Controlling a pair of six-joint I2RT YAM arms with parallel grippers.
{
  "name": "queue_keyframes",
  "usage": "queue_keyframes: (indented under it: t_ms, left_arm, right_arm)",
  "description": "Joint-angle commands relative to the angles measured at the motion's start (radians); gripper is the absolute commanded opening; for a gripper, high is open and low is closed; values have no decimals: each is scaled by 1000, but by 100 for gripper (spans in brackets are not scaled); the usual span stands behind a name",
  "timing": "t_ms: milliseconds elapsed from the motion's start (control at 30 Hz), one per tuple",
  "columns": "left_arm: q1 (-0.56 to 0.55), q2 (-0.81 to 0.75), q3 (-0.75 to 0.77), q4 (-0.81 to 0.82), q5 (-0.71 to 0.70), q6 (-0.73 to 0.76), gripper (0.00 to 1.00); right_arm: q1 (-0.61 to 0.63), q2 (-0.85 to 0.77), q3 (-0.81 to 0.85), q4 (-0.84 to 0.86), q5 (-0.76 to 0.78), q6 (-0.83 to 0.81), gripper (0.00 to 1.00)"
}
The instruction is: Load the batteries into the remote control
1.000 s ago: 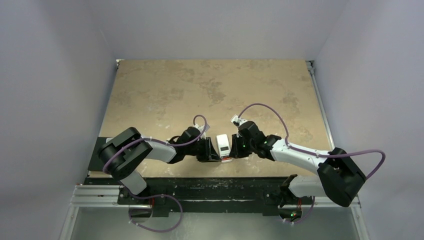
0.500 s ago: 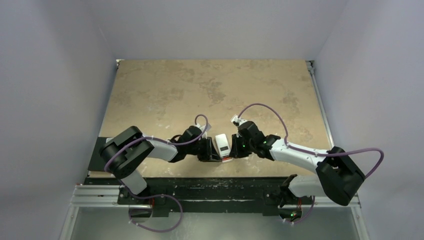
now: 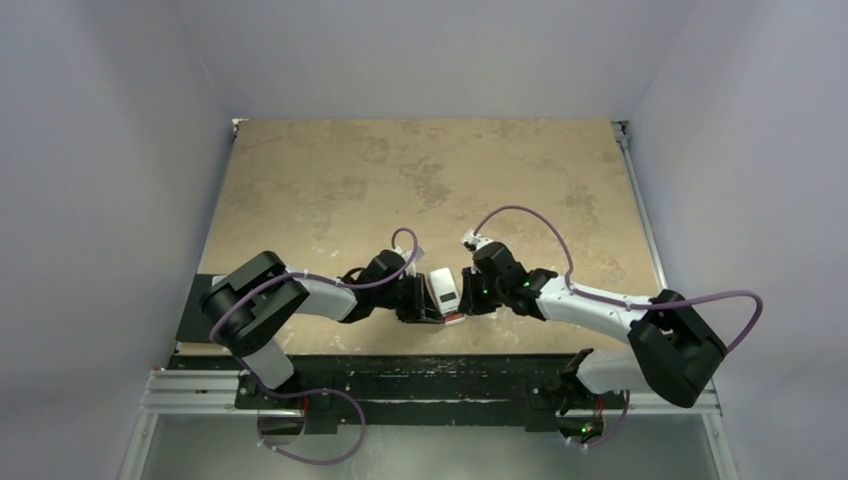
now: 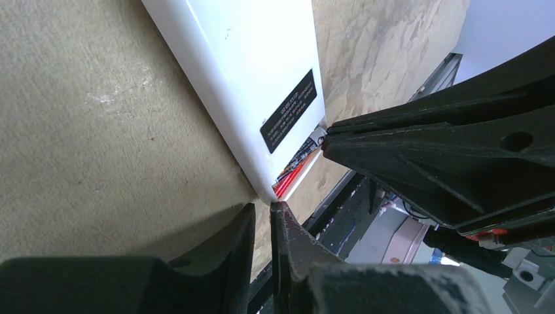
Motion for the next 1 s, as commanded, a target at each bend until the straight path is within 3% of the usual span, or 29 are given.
queue_keyframes:
  t_ms: [0, 433, 967]
  left_arm:
    - [-4, 17, 40, 25, -30, 26, 14]
    - [-5, 13, 47, 14, -26, 39, 15]
    - [-5, -13, 28, 14, -6, 56, 15]
  right_arm:
    - [41, 42, 45, 8, 14, 22, 11]
    - [120, 124, 101, -121, 186, 28, 9]
    - [299, 351, 289, -367, 464, 119, 13]
